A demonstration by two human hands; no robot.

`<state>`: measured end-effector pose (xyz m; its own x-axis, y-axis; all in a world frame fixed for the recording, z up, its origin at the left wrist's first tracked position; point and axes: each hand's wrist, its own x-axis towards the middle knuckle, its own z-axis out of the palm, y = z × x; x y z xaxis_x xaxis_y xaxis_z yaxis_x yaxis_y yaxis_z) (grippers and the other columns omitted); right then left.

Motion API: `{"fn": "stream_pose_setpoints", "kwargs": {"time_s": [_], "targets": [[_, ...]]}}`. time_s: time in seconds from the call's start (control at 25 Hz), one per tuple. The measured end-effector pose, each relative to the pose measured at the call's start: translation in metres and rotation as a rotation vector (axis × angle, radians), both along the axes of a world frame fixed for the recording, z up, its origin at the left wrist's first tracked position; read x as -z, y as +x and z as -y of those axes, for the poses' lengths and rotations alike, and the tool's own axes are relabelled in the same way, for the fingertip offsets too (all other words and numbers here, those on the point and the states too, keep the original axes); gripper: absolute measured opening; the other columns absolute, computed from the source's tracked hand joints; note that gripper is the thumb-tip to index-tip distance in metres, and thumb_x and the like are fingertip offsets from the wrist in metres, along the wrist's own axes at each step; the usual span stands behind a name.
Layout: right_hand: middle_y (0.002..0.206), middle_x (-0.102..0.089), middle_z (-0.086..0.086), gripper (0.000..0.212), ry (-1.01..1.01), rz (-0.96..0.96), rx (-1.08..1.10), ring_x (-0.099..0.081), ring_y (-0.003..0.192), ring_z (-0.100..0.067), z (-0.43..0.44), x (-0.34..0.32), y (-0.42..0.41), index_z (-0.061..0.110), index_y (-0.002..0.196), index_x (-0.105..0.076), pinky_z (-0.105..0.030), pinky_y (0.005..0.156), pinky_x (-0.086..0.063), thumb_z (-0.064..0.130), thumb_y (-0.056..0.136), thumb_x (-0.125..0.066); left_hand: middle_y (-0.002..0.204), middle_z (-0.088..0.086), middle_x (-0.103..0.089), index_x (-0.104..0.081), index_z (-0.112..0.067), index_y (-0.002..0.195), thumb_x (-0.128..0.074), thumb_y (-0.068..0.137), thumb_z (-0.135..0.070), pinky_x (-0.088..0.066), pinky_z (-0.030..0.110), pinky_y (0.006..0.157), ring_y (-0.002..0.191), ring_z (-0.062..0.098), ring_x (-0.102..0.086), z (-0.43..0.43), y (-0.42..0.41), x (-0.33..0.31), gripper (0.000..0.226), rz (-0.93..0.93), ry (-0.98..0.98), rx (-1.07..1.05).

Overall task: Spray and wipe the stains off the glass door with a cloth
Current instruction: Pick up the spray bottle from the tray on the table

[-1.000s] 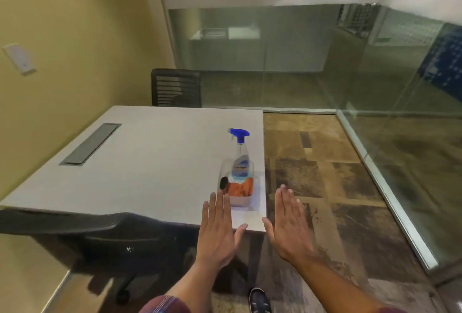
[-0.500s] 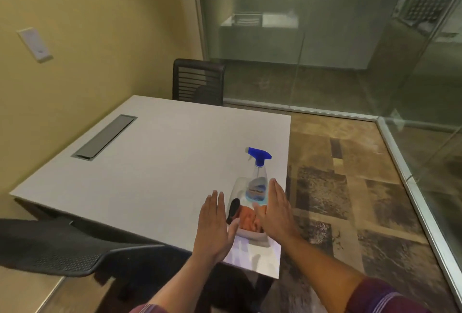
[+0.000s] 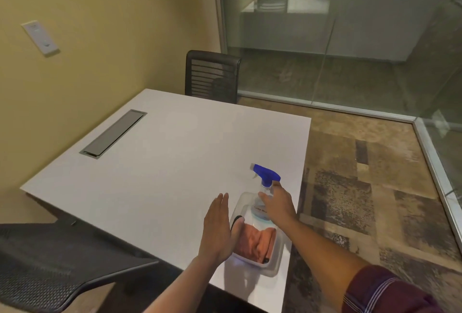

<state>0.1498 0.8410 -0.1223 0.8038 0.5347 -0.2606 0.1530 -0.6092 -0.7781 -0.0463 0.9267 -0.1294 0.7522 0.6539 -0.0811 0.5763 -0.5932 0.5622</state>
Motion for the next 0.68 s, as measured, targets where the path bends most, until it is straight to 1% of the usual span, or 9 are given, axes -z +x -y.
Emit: {"fn": "stream_pose_setpoints", "kwargs": {"time_s": [0.08, 0.16, 0.28, 0.32, 0.4, 0.48, 0.56, 0.64, 0.68], "targets": [[0.138, -0.067, -0.005, 0.023, 0.042, -0.042, 0.005, -0.069, 0.123, -0.028, 0.001, -0.003, 0.002, 0.026, 0.116, -0.052, -0.03, 0.093, -0.048, 0.028, 0.103, -0.071, 0.186, 0.0, -0.006, -0.005, -0.026, 0.175, -0.046, 0.112, -0.059, -0.007, 0.034, 0.137, 0.172, 0.019, -0.007, -0.001, 0.004, 0.0, 0.083, -0.002, -0.016, 0.012], [0.126, -0.068, 0.001, 0.025, 0.087, -0.04, 0.008, -0.07, 0.115, -0.023, 0.001, -0.009, 0.002, 0.029, 0.114, -0.053, -0.025, 0.091, -0.048, 0.032, 0.101, -0.074, 0.186, -0.001, -0.007, -0.005, -0.027, 0.175, -0.05, 0.11, -0.059, -0.008, 0.034, 0.137, 0.172, 0.019, -0.009, 0.001, 0.009, -0.002, 0.085, -0.008, -0.017, 0.028], [0.11, -0.065, 0.014, 0.026, 0.178, -0.002, 0.04, -0.068, 0.098, -0.01, 0.006, -0.029, -0.001, 0.031, 0.113, -0.055, -0.009, 0.076, -0.043, 0.039, 0.099, -0.075, 0.185, -0.003, -0.011, -0.009, -0.028, 0.175, -0.059, 0.106, -0.059, -0.012, 0.033, 0.136, 0.172, 0.019, -0.014, 0.008, 0.018, -0.008, 0.091, 0.015, -0.028, 0.042], [0.104, -0.065, 0.019, 0.025, 0.205, 0.017, 0.049, -0.067, 0.09, -0.006, 0.008, -0.038, -0.003, 0.033, 0.111, -0.055, -0.007, 0.073, -0.041, 0.041, 0.098, -0.076, 0.185, -0.003, -0.013, -0.01, -0.028, 0.175, -0.064, 0.104, -0.058, -0.015, 0.032, 0.135, 0.171, 0.019, -0.017, 0.012, 0.022, -0.012, 0.094, 0.052, -0.037, 0.042], [0.098, -0.063, 0.028, 0.024, 0.261, 0.037, 0.06, -0.066, 0.086, 0.002, 0.014, -0.057, -0.007, 0.034, 0.106, -0.056, -0.006, 0.071, -0.04, 0.043, 0.098, -0.077, 0.183, -0.005, -0.02, -0.015, -0.029, 0.173, -0.075, 0.097, -0.056, -0.021, 0.031, 0.134, 0.169, 0.018, -0.025, 0.02, 0.029, -0.02, 0.101, 0.14, -0.071, 0.021], [0.099, -0.064, 0.029, 0.023, 0.322, 0.057, 0.073, -0.065, 0.089, 0.004, 0.024, -0.079, -0.015, 0.032, 0.106, -0.058, -0.008, 0.073, -0.042, 0.042, 0.098, -0.077, 0.18, -0.007, -0.027, -0.02, -0.033, 0.171, -0.081, 0.089, -0.063, -0.028, 0.031, 0.131, 0.165, 0.016, -0.034, 0.029, 0.032, -0.032, 0.106, 0.238, -0.081, 0.006], [0.1, -0.064, 0.03, 0.025, 0.366, 0.079, 0.093, -0.064, 0.09, 0.006, 0.035, -0.102, -0.028, 0.031, 0.112, -0.059, -0.008, 0.075, -0.041, 0.042, 0.098, -0.077, 0.178, -0.007, -0.033, -0.024, -0.032, 0.169, -0.075, 0.079, -0.082, -0.033, 0.034, 0.132, 0.162, 0.016, -0.038, 0.036, 0.032, -0.043, 0.114, 0.314, -0.074, 0.005], [0.099, -0.064, 0.032, 0.023, 0.394, 0.092, 0.122, -0.066, 0.086, 0.008, 0.047, -0.124, -0.045, 0.033, 0.109, -0.059, -0.007, 0.074, -0.041, 0.041, 0.097, -0.077, 0.178, -0.007, -0.032, -0.024, -0.029, 0.171, -0.054, 0.068, -0.105, -0.033, 0.036, 0.133, 0.163, 0.018, -0.038, 0.043, 0.028, -0.056, 0.131, 0.346, -0.061, 0.012], [0.097, -0.065, 0.032, 0.02, 0.408, 0.1, 0.139, -0.067, 0.084, 0.009, 0.055, -0.133, -0.055, 0.035, 0.105, -0.059, -0.007, 0.073, -0.041, 0.041, 0.097, -0.077, 0.179, -0.007, -0.032, -0.023, -0.029, 0.171, -0.045, 0.065, -0.111, -0.031, 0.034, 0.131, 0.163, 0.018, -0.039, 0.048, 0.023, -0.061, 0.136, 0.352, -0.043, 0.021]]}}
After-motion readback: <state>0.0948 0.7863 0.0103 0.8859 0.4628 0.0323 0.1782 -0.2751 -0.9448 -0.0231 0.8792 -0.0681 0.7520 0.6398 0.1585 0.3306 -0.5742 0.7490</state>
